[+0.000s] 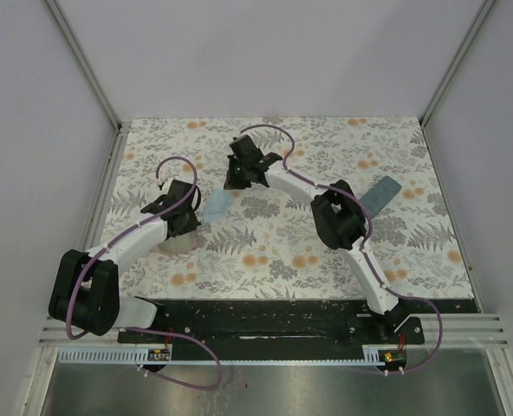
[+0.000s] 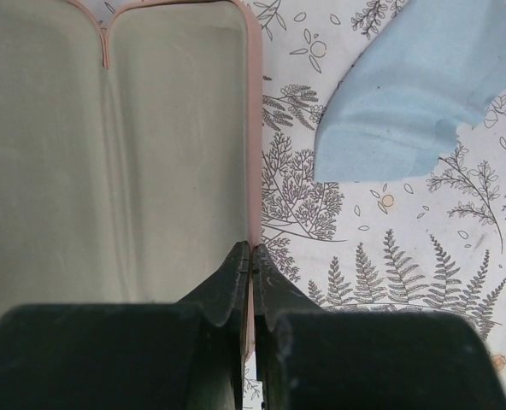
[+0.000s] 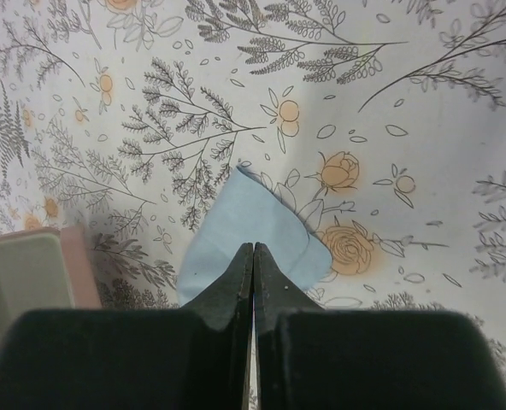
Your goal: Organize the sunglasses
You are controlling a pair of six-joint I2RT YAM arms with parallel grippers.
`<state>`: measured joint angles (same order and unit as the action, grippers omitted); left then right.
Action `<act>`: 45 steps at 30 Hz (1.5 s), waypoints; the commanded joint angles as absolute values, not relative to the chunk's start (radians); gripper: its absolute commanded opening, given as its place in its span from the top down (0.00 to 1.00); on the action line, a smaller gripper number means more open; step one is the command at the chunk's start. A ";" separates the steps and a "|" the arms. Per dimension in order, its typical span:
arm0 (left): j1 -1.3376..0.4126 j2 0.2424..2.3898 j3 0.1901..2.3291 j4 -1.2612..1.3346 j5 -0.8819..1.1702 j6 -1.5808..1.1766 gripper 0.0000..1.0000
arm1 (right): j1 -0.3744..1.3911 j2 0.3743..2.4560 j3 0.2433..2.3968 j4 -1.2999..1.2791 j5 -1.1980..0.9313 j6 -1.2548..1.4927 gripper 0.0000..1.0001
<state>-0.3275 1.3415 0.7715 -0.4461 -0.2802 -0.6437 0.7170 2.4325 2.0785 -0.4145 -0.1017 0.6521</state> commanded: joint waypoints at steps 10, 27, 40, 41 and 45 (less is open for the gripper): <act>-0.302 1.315 0.764 -0.387 -0.285 -0.632 1.00 | 0.749 2.545 2.148 -0.503 -0.057 0.664 1.00; -0.354 1.433 0.844 -0.360 -0.127 -0.558 1.00 | 0.746 2.019 1.187 -0.307 0.058 0.713 1.00; -0.640 1.615 1.018 -0.371 -0.219 -0.491 1.00 | 0.744 1.543 0.686 -0.273 0.072 0.804 0.89; -0.656 1.623 1.028 -0.373 -0.225 -0.482 1.00 | 0.745 1.526 0.695 -0.291 0.074 0.798 0.85; -0.707 1.661 1.046 -0.365 -0.233 -0.450 0.98 | 0.744 1.433 0.727 -0.383 0.097 0.776 0.73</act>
<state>-0.6701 1.6329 0.9966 -0.3965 -0.1932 -0.4984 0.7441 1.5166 0.7193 -0.2092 0.0273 0.8047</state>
